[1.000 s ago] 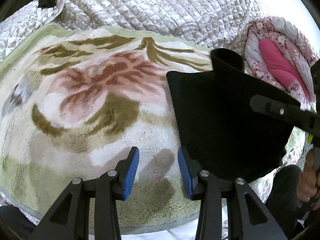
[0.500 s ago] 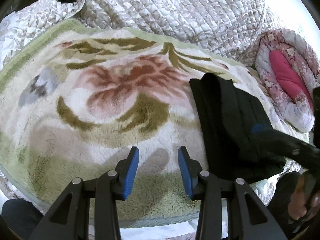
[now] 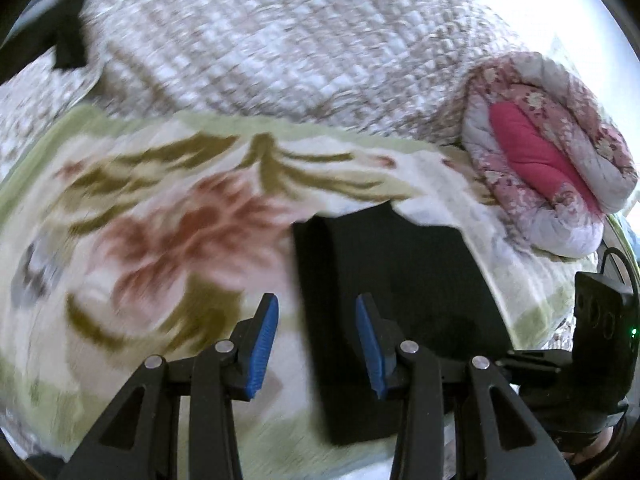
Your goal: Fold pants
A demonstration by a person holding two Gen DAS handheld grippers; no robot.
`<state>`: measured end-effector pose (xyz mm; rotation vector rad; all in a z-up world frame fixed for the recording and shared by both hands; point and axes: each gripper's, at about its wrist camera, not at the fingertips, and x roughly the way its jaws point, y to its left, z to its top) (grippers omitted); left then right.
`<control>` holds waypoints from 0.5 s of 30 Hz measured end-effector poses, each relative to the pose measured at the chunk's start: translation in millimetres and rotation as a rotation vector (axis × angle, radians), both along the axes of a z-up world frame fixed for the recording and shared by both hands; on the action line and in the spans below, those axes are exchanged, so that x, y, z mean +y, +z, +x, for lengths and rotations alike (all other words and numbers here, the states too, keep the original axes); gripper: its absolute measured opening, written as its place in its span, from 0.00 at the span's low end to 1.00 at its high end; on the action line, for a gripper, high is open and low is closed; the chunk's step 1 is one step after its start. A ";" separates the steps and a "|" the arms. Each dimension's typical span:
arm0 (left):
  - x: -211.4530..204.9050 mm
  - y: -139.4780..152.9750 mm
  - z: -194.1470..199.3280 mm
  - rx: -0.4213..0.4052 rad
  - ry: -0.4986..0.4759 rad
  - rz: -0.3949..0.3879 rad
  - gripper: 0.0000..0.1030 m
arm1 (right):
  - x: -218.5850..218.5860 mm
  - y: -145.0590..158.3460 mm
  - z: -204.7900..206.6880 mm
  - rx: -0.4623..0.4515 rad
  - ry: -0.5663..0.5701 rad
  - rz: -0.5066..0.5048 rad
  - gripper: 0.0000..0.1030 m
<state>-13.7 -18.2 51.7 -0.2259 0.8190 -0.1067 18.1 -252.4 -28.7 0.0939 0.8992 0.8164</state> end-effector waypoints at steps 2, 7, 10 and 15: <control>-11.9 5.1 11.7 -0.022 -0.036 -0.002 0.41 | -21.5 5.3 12.8 -0.017 -0.088 0.022 0.19; -37.9 -4.4 44.8 -0.047 -0.085 0.025 0.41 | -50.5 11.7 54.0 -0.040 -0.227 0.001 0.19; -41.6 -27.6 62.5 -0.013 -0.092 0.053 0.41 | -53.6 14.1 76.3 -0.057 -0.259 -0.009 0.19; -34.5 -49.3 56.3 -0.036 -0.092 0.044 0.45 | -51.5 -10.2 113.8 -0.027 -0.283 -0.089 0.19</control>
